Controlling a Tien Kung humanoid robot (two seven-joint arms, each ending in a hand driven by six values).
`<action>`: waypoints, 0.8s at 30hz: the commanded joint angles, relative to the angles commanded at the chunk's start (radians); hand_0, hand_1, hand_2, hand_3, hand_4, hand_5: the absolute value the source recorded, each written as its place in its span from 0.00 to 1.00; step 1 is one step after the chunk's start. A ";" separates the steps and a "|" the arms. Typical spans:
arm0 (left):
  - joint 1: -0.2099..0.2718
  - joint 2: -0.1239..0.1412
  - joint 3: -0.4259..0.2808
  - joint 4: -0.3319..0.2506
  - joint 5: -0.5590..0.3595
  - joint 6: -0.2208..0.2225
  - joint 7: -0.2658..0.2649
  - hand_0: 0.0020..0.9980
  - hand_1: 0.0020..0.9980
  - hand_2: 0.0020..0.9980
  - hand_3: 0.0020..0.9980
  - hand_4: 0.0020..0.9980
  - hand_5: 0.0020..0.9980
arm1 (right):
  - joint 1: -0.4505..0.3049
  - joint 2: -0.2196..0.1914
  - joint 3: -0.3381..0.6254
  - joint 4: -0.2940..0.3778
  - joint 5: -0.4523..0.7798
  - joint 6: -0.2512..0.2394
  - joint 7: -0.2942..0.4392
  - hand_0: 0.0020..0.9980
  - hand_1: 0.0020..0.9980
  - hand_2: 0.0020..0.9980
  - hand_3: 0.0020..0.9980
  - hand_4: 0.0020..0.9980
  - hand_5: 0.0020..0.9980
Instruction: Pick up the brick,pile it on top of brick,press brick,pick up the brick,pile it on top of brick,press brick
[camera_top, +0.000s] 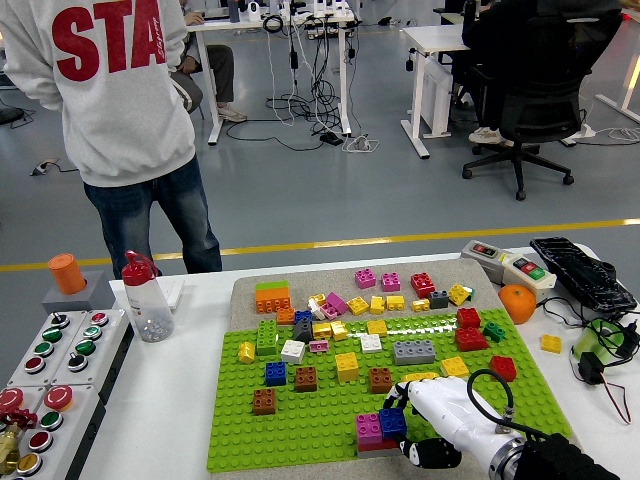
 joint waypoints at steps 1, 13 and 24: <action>0.000 0.000 0.000 0.000 0.000 0.000 0.000 0.65 0.68 0.70 0.57 0.30 1.00 | 0.001 0.001 -0.002 -0.001 0.000 0.001 -0.001 0.56 0.58 0.58 0.59 0.51 0.12; -0.001 0.000 -0.001 0.000 0.000 0.000 0.000 0.65 0.68 0.70 0.57 0.30 1.00 | 0.012 0.006 -0.015 -0.016 -0.003 0.010 -0.012 0.56 0.58 0.58 0.59 0.51 0.13; -0.001 0.000 -0.002 0.000 0.000 0.000 0.000 0.65 0.68 0.70 0.57 0.30 1.00 | 0.015 0.014 -0.016 -0.029 -0.002 0.013 -0.018 0.56 0.58 0.58 0.59 0.51 0.13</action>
